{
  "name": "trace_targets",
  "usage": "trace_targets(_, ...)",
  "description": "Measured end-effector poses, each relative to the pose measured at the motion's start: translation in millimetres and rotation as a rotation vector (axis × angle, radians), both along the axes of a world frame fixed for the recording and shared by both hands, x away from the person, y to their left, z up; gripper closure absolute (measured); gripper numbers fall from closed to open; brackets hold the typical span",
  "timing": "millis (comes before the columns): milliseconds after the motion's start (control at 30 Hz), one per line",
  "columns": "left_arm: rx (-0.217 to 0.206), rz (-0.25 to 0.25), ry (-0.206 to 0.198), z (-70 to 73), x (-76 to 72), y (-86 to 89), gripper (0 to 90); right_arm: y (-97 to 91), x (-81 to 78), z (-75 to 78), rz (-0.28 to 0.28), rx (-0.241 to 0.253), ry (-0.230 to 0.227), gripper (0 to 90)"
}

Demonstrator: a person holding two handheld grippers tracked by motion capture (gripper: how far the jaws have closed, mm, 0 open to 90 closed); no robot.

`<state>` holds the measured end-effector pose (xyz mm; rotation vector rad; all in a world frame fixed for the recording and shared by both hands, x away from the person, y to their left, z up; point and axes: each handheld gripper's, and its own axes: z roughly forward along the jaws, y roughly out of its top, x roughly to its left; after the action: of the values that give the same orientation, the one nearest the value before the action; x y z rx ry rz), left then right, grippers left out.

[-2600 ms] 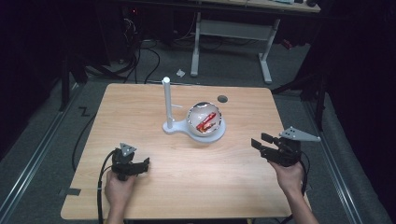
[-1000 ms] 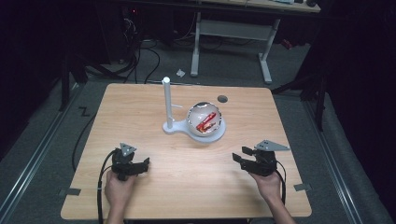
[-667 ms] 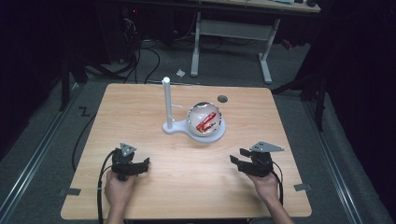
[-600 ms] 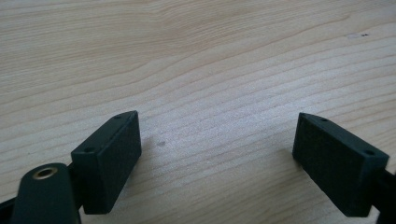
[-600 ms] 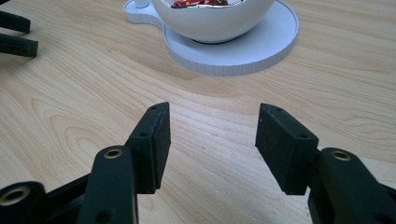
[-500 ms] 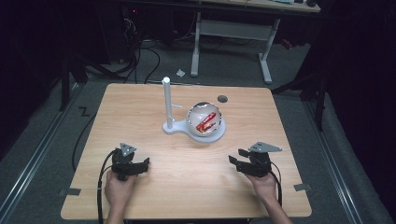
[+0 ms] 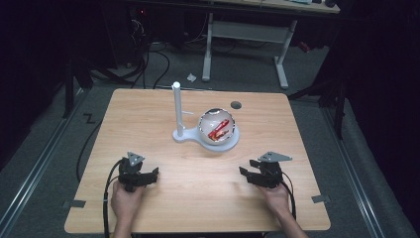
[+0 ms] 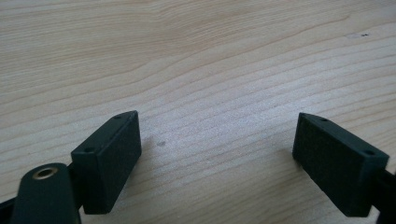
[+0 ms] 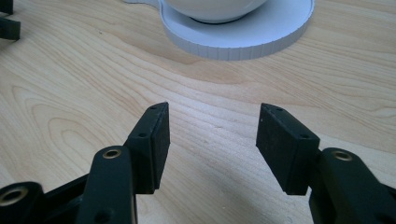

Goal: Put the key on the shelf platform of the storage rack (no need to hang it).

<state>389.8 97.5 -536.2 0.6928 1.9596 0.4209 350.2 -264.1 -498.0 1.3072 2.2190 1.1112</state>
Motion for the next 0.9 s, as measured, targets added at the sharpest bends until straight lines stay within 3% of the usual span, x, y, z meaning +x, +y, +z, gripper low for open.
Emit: trace_targets(900, 0.000, 0.000, 0.000, 0.0, 0.0, 0.0, 15.8, 7.7, 11.6, -28.4, -0.046, -0.063, 0.028, 43.6)
